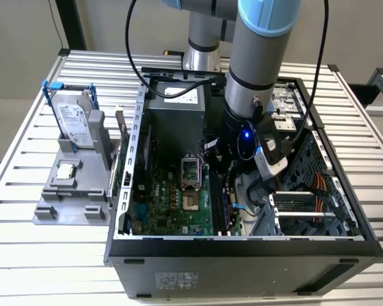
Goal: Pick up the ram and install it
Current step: 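Press down the ram until it locks into place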
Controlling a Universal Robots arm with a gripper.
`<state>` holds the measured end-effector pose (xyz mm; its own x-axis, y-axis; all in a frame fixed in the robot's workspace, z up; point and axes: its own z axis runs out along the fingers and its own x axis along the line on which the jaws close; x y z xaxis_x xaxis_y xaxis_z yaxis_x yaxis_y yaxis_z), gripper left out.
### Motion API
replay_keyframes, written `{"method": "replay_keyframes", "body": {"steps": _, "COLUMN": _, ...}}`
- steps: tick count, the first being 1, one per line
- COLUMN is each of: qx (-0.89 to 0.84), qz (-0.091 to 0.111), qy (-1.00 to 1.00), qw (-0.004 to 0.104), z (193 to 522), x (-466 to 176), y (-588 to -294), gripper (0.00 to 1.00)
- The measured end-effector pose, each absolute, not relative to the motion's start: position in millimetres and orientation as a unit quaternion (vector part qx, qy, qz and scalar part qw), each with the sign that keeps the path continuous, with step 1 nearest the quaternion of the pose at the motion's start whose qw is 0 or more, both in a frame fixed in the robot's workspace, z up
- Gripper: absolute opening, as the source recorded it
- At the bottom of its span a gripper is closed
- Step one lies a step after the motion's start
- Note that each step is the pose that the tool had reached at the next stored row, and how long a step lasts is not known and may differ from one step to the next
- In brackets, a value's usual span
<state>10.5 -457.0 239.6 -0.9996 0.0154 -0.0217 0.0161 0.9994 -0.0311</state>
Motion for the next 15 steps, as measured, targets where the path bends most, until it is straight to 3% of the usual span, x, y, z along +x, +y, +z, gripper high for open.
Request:
{"method": "replay_keyframes", "body": {"steps": 4, "qx": 0.008, "qz": -0.016, "qy": 1.000, "qw": 0.011, "z": 239.7, "x": 10.5, "y": -457.1, "gripper": 1.00}}
{"method": "replay_keyframes", "body": {"steps": 5, "qx": 0.008, "qz": -0.016, "qy": 1.000, "qw": 0.011, "z": 239.7, "x": 10.5, "y": -457.1, "gripper": 0.00}}
{"method": "replay_keyframes", "body": {"steps": 15, "qx": 0.008, "qz": -0.016, "qy": 1.000, "qw": 0.011, "z": 239.7, "x": 10.5, "y": -457.3, "gripper": 0.00}}
